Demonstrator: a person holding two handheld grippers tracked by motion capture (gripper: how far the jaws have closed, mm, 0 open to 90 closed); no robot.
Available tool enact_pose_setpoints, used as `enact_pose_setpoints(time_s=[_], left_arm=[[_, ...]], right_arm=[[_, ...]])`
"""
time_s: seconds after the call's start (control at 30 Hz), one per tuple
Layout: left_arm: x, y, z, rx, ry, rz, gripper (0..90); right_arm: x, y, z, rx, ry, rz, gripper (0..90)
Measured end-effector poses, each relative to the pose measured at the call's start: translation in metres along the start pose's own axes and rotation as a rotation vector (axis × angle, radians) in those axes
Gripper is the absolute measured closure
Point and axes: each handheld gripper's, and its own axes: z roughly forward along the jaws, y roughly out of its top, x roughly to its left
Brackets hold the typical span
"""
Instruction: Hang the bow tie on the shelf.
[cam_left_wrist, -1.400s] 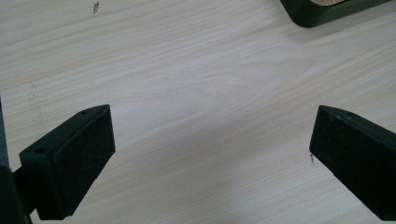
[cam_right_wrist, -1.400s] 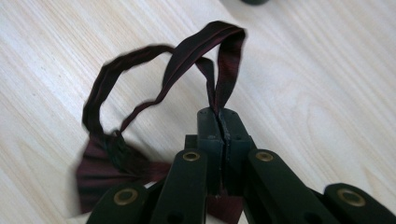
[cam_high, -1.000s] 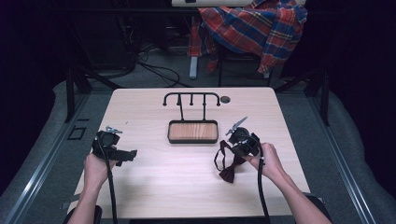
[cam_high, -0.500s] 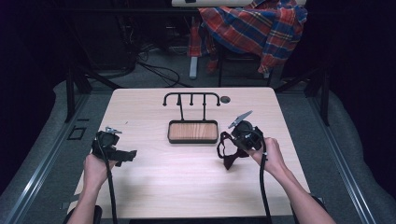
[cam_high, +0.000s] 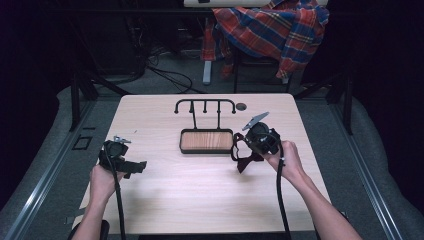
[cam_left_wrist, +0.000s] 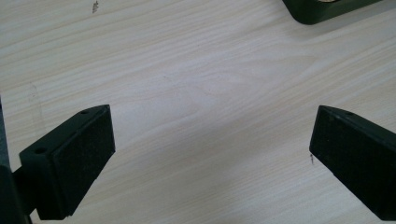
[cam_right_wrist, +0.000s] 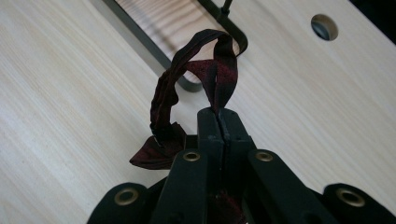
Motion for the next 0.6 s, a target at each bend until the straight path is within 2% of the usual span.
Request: enact_pose_setpoints(time_s=[0.6], left_arm=[[-0.001,0.0,0.001,0.008,-0.006,0.005,0.2]], right_arm=[[-0.012,0.021,-0.018,-0.077,-0.021,0.023,89.3]])
